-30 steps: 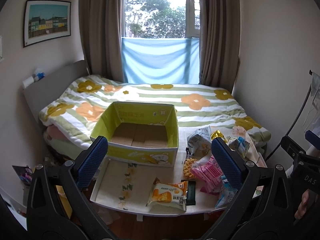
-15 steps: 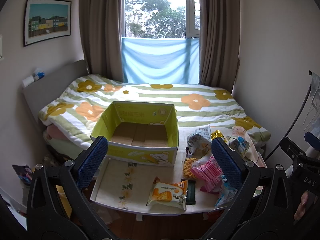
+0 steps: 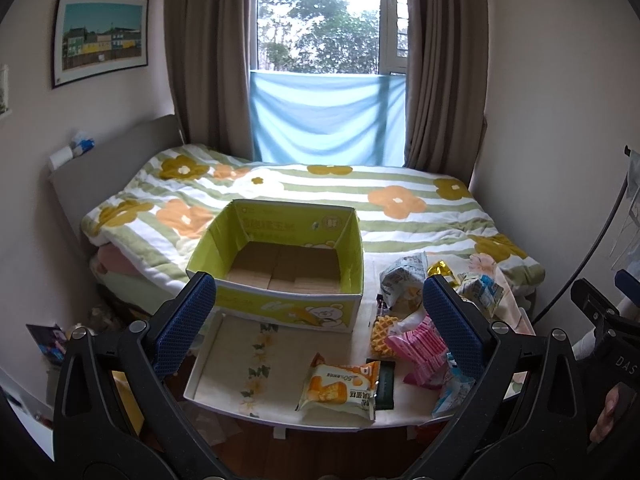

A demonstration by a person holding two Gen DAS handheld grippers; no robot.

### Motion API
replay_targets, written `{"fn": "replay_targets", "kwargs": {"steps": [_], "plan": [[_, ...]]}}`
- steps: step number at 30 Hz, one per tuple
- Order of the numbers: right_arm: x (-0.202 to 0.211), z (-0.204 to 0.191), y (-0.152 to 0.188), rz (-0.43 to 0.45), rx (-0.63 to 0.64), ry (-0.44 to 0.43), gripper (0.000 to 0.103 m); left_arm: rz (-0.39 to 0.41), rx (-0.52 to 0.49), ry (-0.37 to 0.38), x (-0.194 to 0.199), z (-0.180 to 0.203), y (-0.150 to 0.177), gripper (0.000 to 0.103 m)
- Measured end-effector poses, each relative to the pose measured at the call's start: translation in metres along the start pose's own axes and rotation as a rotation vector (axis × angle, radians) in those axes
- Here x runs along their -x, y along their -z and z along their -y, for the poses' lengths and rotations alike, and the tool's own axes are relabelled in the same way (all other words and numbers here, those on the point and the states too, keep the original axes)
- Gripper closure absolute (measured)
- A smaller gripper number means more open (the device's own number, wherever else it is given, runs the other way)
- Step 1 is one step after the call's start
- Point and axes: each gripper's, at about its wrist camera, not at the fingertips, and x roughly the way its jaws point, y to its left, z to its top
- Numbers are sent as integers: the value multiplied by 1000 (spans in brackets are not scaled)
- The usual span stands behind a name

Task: Organize snacks
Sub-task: 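Grasp the orange cake packet with left tool while right tool grasps blue chip bag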

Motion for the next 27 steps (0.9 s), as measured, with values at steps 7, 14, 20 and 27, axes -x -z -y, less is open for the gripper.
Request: {"fn": "replay_targets", "kwargs": {"steps": [7, 14, 20, 27], "plan": [[-20, 17, 8, -97, -8, -17, 0, -117, -11, 11, -25, 1, 8, 0], [-57, 26, 39, -196, -22, -56, 0, -212, -139, 33, -63, 5, 42, 0], [-83, 25, 73, -272, -58, -48, 0, -292, -313, 162, -112, 1, 68, 0], [-117, 19, 104, -358, -83, 32, 0, -386, -645, 400, -170, 11, 105, 0]]}}
